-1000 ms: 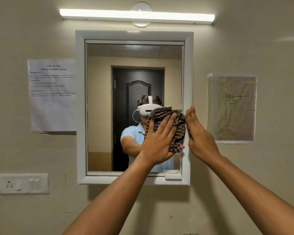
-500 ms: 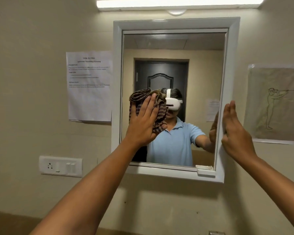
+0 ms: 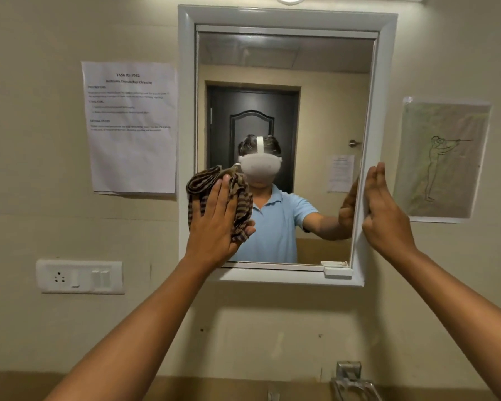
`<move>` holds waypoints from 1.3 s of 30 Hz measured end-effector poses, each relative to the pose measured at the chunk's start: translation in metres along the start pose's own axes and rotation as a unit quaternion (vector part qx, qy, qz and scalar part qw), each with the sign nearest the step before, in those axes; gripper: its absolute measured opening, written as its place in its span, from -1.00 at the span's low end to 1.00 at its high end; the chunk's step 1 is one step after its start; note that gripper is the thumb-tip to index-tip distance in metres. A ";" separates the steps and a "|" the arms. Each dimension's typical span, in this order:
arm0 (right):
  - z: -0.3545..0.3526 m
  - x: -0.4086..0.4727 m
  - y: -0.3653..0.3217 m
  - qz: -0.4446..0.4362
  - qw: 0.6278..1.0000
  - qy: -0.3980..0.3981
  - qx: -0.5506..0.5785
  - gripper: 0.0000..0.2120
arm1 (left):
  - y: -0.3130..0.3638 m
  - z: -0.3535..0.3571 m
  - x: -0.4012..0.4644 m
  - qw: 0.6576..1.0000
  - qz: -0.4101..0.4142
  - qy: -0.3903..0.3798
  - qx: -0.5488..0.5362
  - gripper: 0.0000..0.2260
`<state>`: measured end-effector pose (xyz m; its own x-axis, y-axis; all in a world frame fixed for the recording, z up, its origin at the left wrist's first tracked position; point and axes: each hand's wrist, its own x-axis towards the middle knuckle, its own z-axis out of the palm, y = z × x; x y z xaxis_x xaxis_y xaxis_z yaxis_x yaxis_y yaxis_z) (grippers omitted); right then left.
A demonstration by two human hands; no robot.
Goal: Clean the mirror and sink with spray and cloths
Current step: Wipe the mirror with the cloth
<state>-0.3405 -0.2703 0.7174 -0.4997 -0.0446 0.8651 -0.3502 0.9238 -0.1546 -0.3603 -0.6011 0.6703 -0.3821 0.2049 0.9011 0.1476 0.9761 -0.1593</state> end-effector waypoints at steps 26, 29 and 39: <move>0.010 -0.039 0.047 -0.097 0.992 -0.077 0.038 -0.09 | 0.206 0.023 0.038 0.994 0.105 -0.023 -0.002 -0.20; 0.010 -0.042 0.053 -0.111 0.990 -0.082 0.043 -0.13 | 0.209 0.027 0.022 0.992 0.119 -0.031 -0.005 -0.13; 0.002 -0.044 0.051 -0.111 0.989 -0.086 0.056 -0.30 | 0.197 0.021 0.013 0.979 0.156 -0.084 -0.097 -0.27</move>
<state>-0.3374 -0.2223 0.6703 -0.5247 -0.3139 0.7913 -0.5468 0.8367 -0.0307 -0.3551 -0.4046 0.6424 -0.4326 0.5150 0.7400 0.4453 0.8357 -0.3213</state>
